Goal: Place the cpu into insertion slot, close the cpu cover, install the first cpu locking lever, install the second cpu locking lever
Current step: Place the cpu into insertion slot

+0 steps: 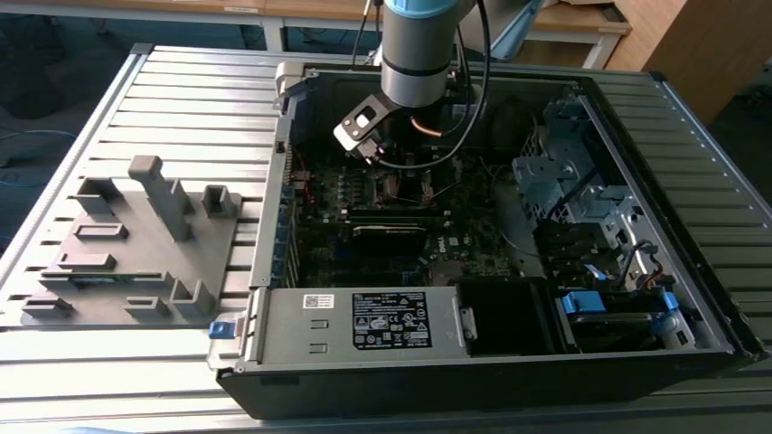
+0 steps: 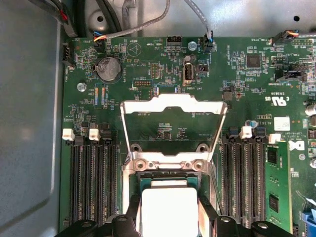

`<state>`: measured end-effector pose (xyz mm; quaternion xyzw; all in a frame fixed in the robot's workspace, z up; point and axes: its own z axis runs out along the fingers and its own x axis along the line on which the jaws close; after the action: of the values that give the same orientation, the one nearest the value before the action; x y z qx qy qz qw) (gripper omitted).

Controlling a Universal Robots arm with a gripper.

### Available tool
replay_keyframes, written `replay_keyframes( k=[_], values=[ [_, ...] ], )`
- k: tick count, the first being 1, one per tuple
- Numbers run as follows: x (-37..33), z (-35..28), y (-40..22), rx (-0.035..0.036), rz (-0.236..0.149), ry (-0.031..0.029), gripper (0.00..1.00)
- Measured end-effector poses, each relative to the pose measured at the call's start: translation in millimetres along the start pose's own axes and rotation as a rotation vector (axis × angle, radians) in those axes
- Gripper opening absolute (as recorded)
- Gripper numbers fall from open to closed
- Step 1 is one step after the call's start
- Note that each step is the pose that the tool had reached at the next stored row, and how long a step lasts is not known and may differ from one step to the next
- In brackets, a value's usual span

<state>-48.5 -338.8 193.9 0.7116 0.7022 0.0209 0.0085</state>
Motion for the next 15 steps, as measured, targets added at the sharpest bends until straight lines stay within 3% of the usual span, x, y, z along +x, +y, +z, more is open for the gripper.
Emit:
replay_keyframes(
  k=[15],
  values=[
    [0.1,0.3,0.7,0.0001,0.0,0.0001,0.54]
  ],
)
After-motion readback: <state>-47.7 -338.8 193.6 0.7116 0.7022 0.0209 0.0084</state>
